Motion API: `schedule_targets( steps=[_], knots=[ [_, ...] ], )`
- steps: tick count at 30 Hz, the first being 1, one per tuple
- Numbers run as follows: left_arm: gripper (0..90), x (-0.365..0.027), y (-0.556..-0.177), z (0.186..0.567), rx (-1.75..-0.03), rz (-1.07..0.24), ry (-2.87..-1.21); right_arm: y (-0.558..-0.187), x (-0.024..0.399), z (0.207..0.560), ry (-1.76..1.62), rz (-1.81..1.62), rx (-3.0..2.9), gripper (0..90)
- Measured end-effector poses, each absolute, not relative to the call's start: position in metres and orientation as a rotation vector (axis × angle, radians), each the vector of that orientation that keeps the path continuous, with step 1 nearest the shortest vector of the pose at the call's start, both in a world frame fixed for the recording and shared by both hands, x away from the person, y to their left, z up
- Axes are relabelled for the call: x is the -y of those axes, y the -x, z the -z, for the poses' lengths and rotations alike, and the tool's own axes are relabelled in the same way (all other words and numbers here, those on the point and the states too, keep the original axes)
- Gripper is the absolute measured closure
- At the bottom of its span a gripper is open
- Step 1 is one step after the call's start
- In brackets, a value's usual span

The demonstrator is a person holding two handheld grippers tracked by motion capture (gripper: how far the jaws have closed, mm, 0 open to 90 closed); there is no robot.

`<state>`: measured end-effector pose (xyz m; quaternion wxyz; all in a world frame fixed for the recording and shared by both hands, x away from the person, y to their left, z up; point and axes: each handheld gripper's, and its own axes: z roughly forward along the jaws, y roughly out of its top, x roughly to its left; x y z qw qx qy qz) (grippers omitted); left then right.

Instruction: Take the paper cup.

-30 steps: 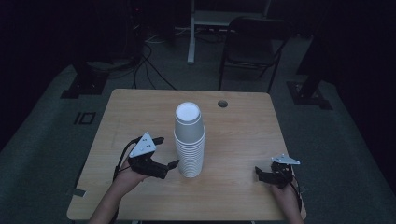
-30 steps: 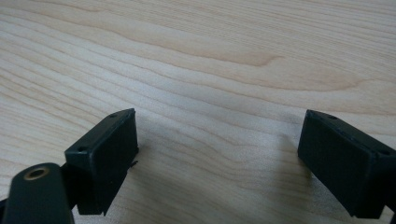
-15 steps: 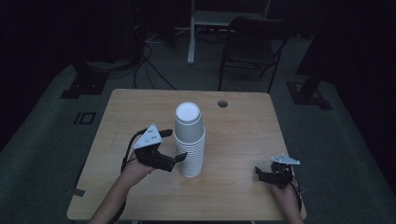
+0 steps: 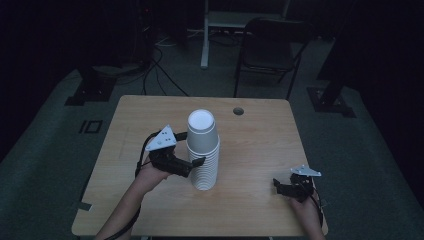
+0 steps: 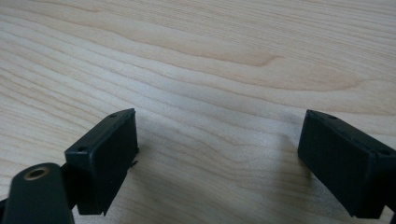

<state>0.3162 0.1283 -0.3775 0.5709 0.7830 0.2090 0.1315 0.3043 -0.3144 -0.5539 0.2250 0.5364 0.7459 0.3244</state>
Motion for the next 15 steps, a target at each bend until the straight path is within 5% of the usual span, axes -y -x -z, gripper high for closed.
schedule_targets(
  steps=[15],
  knots=[
    [3.3, -0.1185, -0.3268, 0.3842, -0.454, -0.304, -1.808, -0.3043, 0.3144, 0.5539, -1.479, -0.895, -2.058, 11.3]
  ],
)
